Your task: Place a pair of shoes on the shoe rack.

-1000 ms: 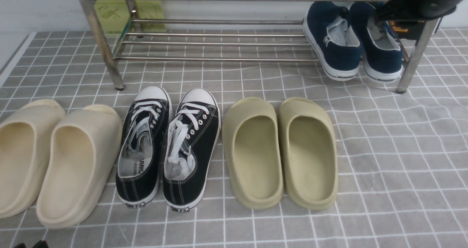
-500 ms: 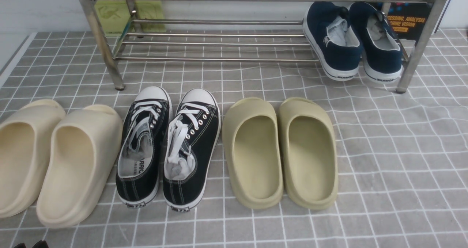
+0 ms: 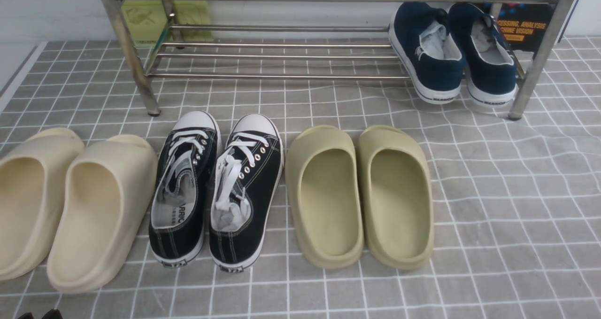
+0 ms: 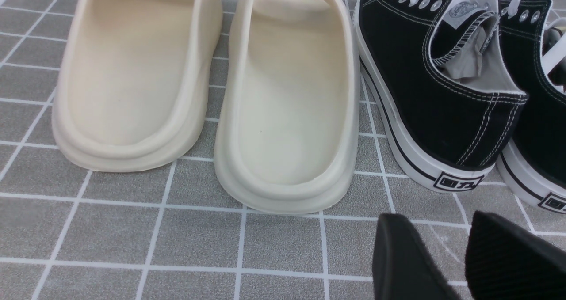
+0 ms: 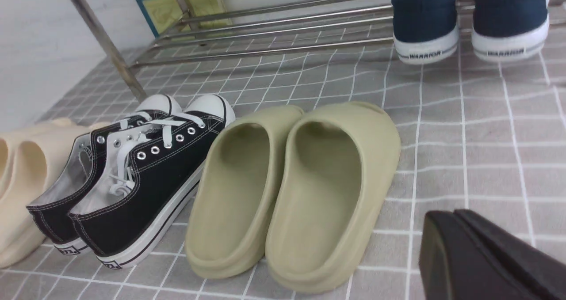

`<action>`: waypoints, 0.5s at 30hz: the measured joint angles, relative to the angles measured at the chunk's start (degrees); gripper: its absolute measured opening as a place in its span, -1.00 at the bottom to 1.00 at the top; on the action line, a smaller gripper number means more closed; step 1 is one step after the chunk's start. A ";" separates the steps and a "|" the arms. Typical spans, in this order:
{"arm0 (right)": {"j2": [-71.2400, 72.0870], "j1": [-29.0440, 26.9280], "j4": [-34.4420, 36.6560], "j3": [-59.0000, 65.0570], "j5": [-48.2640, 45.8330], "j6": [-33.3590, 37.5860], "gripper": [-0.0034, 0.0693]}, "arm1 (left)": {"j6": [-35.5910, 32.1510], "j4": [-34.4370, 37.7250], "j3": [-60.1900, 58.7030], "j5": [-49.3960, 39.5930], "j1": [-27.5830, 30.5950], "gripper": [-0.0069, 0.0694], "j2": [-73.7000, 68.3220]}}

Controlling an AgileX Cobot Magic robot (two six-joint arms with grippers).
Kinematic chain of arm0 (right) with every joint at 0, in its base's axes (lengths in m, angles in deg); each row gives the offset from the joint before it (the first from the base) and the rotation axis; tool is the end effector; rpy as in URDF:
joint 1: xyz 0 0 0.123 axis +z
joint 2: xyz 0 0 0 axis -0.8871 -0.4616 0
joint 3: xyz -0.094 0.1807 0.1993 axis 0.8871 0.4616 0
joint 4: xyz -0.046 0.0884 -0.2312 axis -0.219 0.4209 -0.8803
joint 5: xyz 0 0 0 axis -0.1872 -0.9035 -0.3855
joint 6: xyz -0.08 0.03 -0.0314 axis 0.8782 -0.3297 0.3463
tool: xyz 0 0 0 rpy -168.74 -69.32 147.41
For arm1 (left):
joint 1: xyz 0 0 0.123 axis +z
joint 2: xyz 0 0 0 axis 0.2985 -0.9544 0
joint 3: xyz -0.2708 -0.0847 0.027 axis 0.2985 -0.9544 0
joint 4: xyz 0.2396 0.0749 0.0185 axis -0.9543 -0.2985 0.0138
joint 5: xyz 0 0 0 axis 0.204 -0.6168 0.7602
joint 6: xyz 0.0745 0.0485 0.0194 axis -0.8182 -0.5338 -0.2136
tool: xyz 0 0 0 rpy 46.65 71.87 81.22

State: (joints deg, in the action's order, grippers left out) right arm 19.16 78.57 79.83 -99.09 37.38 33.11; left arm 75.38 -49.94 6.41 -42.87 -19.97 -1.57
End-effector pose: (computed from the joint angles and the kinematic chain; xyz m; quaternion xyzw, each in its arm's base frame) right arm 0.0759 0.0312 0.2472 -0.0022 0.7766 0.2323 0.5856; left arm 0.0519 -0.0021 0.1686 -0.0566 0.8091 -0.0654 0.5813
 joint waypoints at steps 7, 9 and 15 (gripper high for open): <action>0.80 0.00 7.82 6.81 1.13 0.00 -0.90 | 0.00 0.00 0.00 0.00 0.00 -0.19 0.00; 0.80 0.00 8.38 8.51 1.07 0.00 -0.89 | 0.00 0.00 0.00 0.00 0.00 -0.19 0.00; 3.62 -0.75 8.02 13.27 1.61 1.03 -0.88 | 0.00 0.00 0.00 0.00 0.00 -0.19 0.00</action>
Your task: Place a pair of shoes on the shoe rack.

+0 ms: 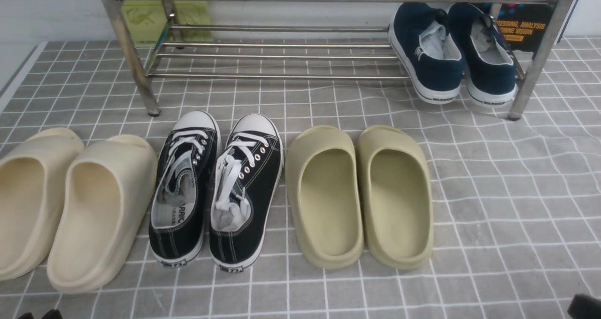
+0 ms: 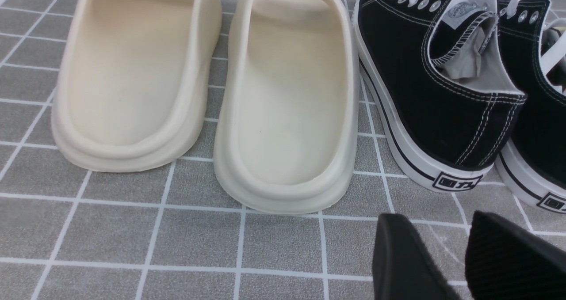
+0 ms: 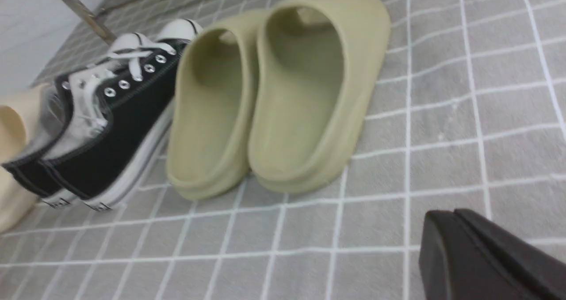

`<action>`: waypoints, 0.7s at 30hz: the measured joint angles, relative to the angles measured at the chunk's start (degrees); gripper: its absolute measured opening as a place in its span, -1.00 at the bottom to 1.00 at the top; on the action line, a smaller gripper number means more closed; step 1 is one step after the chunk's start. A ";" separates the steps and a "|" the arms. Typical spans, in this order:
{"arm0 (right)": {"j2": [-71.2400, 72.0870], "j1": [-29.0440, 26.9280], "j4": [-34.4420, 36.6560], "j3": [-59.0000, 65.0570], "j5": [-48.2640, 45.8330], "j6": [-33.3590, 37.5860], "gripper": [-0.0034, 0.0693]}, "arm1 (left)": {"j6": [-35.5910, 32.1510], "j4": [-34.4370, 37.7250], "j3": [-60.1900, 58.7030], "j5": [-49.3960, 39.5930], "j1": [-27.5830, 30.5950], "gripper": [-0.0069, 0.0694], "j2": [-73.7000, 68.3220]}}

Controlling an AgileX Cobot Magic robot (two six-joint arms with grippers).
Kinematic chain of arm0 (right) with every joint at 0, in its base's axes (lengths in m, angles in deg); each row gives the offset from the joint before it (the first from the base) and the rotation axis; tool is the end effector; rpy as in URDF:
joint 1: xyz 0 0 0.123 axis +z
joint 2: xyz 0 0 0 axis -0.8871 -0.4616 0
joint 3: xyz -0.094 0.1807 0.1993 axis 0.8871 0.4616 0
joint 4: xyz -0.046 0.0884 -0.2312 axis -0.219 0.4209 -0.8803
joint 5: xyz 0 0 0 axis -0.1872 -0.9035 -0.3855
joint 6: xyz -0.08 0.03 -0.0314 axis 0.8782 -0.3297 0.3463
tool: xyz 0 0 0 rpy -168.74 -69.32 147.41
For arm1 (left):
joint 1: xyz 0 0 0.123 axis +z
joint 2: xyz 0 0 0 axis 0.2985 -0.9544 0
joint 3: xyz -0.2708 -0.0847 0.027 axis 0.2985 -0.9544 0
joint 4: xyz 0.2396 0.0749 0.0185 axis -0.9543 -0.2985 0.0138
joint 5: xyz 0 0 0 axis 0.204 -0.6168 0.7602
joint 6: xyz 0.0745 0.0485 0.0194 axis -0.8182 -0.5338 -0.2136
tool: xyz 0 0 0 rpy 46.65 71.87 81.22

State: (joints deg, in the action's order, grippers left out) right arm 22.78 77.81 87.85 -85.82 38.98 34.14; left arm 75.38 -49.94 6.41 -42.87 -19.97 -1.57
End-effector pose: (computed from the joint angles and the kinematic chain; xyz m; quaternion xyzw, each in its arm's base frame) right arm 0.0660 0.0286 0.1771 0.0535 0.8136 0.2518 0.5213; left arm 0.0519 -0.0021 0.1686 -0.0566 0.8091 -0.0654 0.5813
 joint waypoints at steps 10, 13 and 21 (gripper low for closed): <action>14.35 -14.09 -17.98 0.46 -8.70 2.03 -0.88 | 0.00 0.00 0.00 -0.15 0.00 -0.19 -0.06; 14.35 -15.57 -24.76 0.27 -9.38 -6.57 -0.88 | 0.00 0.00 0.00 -0.15 0.00 -0.19 -0.06; 14.35 -15.84 -28.10 -0.03 -10.90 -10.26 -0.88 | 0.00 0.00 0.00 -0.14 0.00 -0.19 -0.06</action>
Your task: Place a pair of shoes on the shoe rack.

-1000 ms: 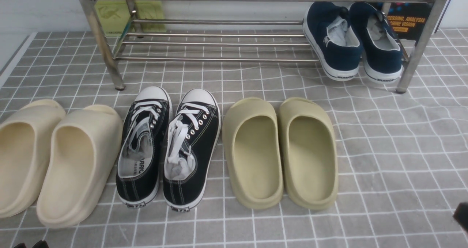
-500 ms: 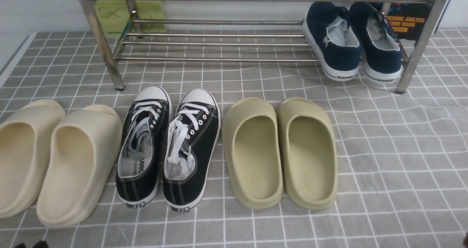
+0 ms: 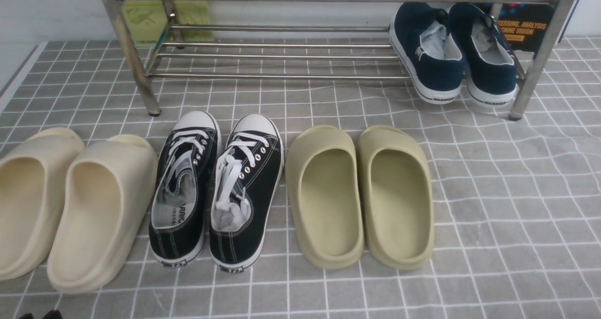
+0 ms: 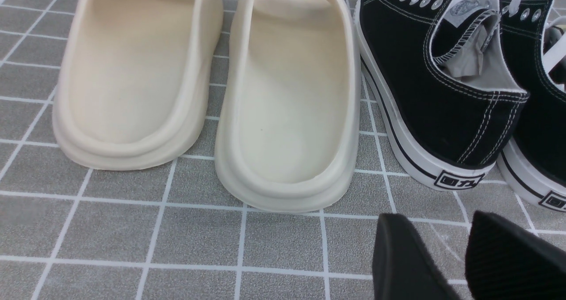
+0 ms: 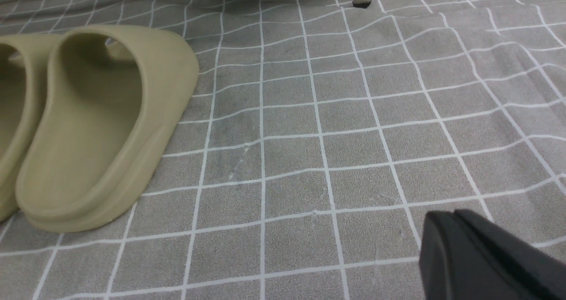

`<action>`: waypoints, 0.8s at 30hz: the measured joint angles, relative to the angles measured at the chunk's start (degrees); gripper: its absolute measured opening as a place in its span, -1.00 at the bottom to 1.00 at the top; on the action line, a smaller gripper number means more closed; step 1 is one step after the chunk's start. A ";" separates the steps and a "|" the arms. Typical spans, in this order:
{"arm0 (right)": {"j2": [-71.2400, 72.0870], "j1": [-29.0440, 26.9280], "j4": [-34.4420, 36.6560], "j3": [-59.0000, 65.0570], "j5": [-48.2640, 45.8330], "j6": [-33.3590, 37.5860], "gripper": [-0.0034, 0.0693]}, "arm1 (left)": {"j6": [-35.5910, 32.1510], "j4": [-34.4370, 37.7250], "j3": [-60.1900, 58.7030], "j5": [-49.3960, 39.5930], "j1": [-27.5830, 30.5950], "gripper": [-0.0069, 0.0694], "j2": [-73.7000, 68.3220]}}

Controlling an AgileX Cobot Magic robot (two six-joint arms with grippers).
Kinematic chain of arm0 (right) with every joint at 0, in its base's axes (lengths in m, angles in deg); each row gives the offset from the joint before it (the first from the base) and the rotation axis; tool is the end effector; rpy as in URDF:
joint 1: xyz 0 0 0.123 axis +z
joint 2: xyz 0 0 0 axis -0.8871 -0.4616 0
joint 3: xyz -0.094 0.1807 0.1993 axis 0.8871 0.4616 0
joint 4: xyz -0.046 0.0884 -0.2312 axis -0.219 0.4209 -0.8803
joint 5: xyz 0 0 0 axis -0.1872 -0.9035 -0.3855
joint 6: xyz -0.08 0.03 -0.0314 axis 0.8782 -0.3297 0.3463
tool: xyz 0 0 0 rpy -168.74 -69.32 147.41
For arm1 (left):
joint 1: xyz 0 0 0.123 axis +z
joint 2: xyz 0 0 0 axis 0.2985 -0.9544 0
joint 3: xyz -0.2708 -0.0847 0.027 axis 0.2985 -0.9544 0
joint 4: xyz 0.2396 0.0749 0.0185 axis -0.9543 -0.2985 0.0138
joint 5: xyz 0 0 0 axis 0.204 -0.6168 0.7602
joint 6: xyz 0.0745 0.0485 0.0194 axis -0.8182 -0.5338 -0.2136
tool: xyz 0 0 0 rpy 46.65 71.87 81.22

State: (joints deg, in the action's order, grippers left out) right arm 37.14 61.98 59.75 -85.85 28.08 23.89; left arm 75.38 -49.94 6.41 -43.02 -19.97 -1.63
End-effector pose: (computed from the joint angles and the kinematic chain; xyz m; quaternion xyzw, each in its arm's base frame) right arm 0.0521 0.0029 0.1735 0.0607 0.8050 0.0612 0.5870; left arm 0.0519 -0.0021 0.1683 -0.0567 0.8102 -0.0653 0.5798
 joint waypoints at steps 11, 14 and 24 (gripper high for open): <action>0.00 0.00 0.45 0.00 -0.17 0.21 -0.86 | 0.00 0.00 0.00 0.00 0.00 -0.19 0.00; 0.00 0.00 0.45 0.00 -0.21 0.25 -0.85 | 0.00 0.00 0.00 0.00 0.00 -0.19 0.00; 0.00 0.00 0.51 -0.03 -0.29 0.25 -0.82 | 0.00 0.00 0.00 0.00 0.00 -0.19 0.00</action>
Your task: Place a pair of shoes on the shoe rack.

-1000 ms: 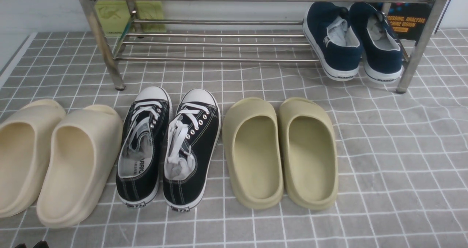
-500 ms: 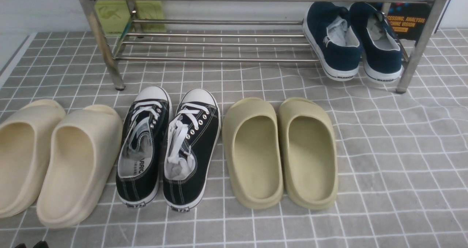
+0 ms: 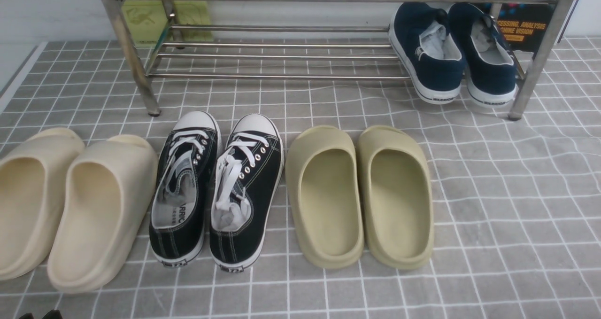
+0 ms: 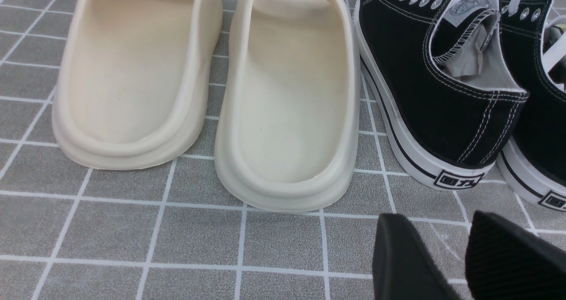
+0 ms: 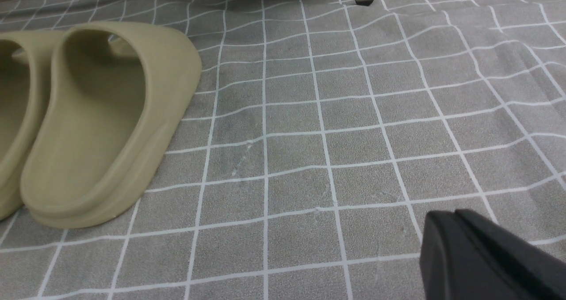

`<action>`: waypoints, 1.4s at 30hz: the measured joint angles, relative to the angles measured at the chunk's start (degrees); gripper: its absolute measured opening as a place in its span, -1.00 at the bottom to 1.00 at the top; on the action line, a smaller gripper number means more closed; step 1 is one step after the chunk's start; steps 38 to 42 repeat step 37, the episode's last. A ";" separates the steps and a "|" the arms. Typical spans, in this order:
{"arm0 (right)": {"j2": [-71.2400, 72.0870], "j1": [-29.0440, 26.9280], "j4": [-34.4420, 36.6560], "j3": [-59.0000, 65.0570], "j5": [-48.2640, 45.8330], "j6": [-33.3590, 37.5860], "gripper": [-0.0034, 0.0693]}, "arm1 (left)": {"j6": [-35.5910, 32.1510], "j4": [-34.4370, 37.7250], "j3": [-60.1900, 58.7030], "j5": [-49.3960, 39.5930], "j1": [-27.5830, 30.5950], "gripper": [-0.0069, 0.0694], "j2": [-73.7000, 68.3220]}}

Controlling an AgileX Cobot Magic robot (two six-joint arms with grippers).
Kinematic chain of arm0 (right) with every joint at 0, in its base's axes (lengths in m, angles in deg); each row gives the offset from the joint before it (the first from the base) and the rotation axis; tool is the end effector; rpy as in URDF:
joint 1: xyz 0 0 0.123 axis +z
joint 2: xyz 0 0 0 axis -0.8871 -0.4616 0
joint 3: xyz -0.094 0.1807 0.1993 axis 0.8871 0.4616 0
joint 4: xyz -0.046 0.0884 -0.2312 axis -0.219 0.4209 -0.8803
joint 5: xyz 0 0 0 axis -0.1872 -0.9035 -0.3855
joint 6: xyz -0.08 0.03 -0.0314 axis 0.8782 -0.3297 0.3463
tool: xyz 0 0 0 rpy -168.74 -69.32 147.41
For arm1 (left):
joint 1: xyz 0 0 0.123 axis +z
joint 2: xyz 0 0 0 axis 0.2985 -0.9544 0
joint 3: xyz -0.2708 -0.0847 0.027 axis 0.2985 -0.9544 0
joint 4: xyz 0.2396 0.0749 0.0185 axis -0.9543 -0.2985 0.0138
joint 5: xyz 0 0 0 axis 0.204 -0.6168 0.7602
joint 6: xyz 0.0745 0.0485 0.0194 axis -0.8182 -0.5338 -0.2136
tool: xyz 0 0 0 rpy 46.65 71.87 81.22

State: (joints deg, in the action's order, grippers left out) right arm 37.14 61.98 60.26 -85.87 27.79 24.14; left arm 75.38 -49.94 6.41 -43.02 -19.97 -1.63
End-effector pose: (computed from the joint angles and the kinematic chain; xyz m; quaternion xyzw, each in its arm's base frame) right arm 0.0520 0.0032 0.1732 0.0611 0.8062 0.0637 0.5850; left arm 0.0519 -0.0021 0.1683 -0.0567 0.8102 -0.0653 0.5798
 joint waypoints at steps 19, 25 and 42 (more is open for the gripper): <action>0.00 0.00 0.00 0.00 0.00 0.00 -0.76 | 0.00 0.00 0.00 0.00 0.00 -0.19 0.00; 0.00 0.00 0.00 0.00 0.00 0.00 -0.74 | 0.00 0.00 0.00 0.00 0.00 -0.19 0.00; 0.00 0.00 0.00 0.00 0.00 0.00 -0.68 | 0.00 0.00 0.00 0.00 0.00 -0.19 0.00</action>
